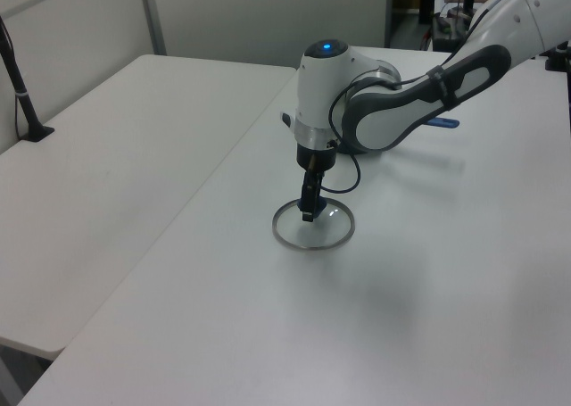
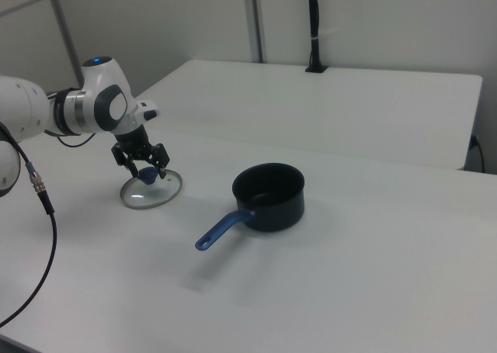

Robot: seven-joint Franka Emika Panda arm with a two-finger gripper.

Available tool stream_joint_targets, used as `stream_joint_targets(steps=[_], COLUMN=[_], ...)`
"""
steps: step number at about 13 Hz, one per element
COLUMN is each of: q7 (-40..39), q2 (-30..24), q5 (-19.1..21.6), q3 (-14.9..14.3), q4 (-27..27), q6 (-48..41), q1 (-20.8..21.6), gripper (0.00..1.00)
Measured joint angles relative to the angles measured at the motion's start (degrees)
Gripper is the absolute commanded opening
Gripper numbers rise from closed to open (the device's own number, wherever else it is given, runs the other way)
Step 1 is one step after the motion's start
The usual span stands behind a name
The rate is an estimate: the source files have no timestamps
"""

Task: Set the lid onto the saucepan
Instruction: 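Close the gripper on the blue knob of the glass lid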

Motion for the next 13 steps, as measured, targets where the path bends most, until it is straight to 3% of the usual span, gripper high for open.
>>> stream_joint_targets(steps=[3, 5, 13], q7=[0.0, 0.0, 0.0], q2=[0.1, 0.1, 0.1], q5=[-0.1, -0.6, -0.9], q3=[0.0, 0.0, -0.1], q4=[0.1, 0.1, 0.8], q6=[0.0, 0.0, 0.0], q1=[0.1, 0.6, 1.4], gripper=[0.60, 0.39, 0.35])
